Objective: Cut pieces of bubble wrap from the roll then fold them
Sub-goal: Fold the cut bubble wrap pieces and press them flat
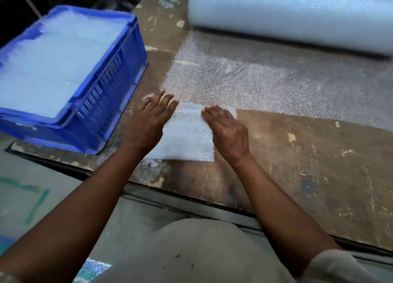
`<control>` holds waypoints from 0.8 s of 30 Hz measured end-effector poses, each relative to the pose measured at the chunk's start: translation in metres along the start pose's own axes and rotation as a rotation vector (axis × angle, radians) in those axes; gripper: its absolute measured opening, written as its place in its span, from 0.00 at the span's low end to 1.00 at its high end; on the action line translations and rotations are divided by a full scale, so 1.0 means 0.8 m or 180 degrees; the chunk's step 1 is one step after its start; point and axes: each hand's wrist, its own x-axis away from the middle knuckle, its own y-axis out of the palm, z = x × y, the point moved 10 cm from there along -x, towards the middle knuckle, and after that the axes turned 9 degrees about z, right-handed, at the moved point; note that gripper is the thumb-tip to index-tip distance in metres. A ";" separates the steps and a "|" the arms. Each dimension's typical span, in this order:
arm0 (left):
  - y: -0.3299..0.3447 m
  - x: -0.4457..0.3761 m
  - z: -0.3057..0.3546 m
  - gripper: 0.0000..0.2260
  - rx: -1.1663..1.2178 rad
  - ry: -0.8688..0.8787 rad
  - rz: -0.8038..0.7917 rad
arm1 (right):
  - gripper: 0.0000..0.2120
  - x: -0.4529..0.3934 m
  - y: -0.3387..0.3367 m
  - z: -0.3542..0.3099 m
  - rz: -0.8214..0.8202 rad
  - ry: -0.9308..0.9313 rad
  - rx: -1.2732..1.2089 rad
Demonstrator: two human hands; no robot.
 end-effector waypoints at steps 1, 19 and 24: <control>0.008 0.018 -0.007 0.33 -0.0059 -0.0029 -0.0083 | 0.26 0.011 0.009 -0.006 -0.0097 0.0055 -0.0040; 0.097 0.142 -0.013 0.45 0.0243 -0.0146 -0.1308 | 0.41 0.116 0.102 -0.068 -0.2597 0.0358 -0.0161; 0.093 0.141 -0.008 0.46 0.0286 -0.0227 -0.1133 | 0.41 0.108 0.102 -0.074 -0.2595 0.0184 -0.0035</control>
